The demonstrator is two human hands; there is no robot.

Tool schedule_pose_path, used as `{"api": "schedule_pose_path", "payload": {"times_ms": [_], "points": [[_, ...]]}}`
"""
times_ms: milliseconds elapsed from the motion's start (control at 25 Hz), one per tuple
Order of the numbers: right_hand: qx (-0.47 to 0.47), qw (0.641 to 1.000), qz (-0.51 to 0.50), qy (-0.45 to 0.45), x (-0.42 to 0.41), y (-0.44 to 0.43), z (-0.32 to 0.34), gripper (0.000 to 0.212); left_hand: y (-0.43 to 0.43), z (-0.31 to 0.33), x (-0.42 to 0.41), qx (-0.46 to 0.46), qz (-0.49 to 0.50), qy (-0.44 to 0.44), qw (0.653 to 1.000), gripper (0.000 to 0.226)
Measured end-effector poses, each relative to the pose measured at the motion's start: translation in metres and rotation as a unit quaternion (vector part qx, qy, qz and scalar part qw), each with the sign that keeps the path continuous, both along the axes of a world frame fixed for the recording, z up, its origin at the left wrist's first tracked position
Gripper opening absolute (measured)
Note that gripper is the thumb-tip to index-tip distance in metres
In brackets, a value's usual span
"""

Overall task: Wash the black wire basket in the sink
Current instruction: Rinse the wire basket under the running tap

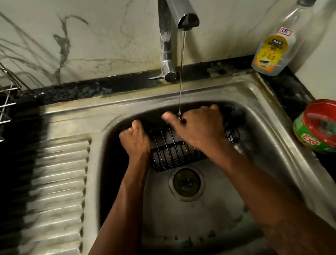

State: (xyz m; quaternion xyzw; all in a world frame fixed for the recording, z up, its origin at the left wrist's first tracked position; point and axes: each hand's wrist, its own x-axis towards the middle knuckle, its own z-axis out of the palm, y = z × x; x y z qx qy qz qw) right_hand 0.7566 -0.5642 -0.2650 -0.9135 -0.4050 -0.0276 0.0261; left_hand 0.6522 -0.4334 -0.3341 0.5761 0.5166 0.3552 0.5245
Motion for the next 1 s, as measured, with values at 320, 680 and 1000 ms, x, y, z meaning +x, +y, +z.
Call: {"api": "schedule_pose_path", "payload": {"times_ms": [320, 680, 1000], "points": [[-0.006, 0.994, 0.109, 0.008, -0.062, 0.040, 0.002, 0.054, -0.004, 0.012, -0.008, -0.011, 0.005, -0.002, 1.000, 0.050], [-0.014, 0.996, -0.081, -0.033, 0.010, -0.005, 0.032, 0.068, -0.004, 0.025, -0.018, -0.095, -0.001, -0.023, 0.995, 0.047], [-0.067, 0.996, 0.035, -0.047, -0.018, 0.025, 0.089, 0.040, -0.054, 0.101, 0.025, 0.107, -0.111, 0.162, 0.975, 0.068]]}}
